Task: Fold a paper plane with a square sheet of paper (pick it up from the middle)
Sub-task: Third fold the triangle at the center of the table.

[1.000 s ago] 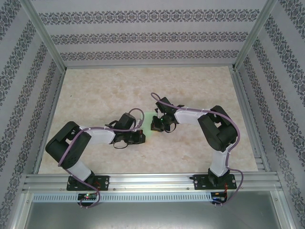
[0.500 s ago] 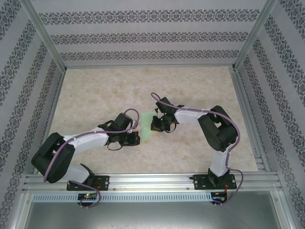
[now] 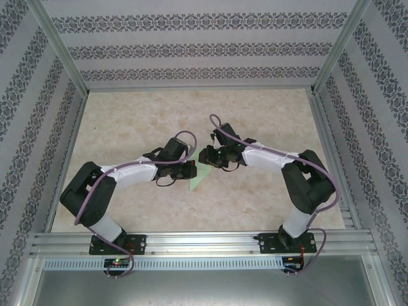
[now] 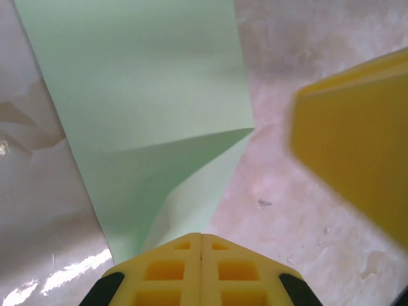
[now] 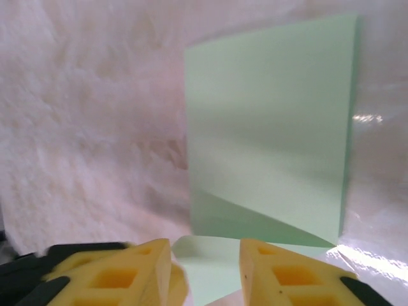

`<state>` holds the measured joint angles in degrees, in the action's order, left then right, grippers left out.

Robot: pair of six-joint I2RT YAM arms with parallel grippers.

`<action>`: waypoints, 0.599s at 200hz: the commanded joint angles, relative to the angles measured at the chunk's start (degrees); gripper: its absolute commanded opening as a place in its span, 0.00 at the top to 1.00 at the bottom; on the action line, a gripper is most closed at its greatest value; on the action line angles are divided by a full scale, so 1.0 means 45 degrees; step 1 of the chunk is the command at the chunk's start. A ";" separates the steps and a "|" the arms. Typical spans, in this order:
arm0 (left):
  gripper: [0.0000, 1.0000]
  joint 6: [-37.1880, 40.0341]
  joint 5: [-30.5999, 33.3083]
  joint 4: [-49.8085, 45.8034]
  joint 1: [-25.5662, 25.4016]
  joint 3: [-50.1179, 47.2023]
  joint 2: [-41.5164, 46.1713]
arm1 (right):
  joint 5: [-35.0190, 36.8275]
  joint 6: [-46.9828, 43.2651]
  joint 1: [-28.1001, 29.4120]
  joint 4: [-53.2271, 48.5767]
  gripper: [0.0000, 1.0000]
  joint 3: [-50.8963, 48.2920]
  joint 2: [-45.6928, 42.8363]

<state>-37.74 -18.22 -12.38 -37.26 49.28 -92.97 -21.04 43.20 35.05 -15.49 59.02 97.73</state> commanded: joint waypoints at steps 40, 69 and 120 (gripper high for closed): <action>0.99 0.0255 0.1445 0.0116 -0.0076 0.0583 -0.0694 | 0.0796 0.0517 -0.0718 0.0557 0.60 -0.1390 -0.0929; 1.00 0.0243 0.1895 0.0007 -0.0071 0.0556 -0.1073 | 0.0467 0.0588 -0.0676 0.0672 0.60 -0.1479 -0.0651; 1.00 0.0098 0.2461 -0.0052 -0.0075 0.0291 -0.1002 | 0.0262 0.0830 -0.0411 0.0626 0.59 -0.1257 -0.0075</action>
<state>-37.71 -9.52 -12.29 -37.26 50.76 -97.84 -18.87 45.67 31.90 -14.02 52.99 95.59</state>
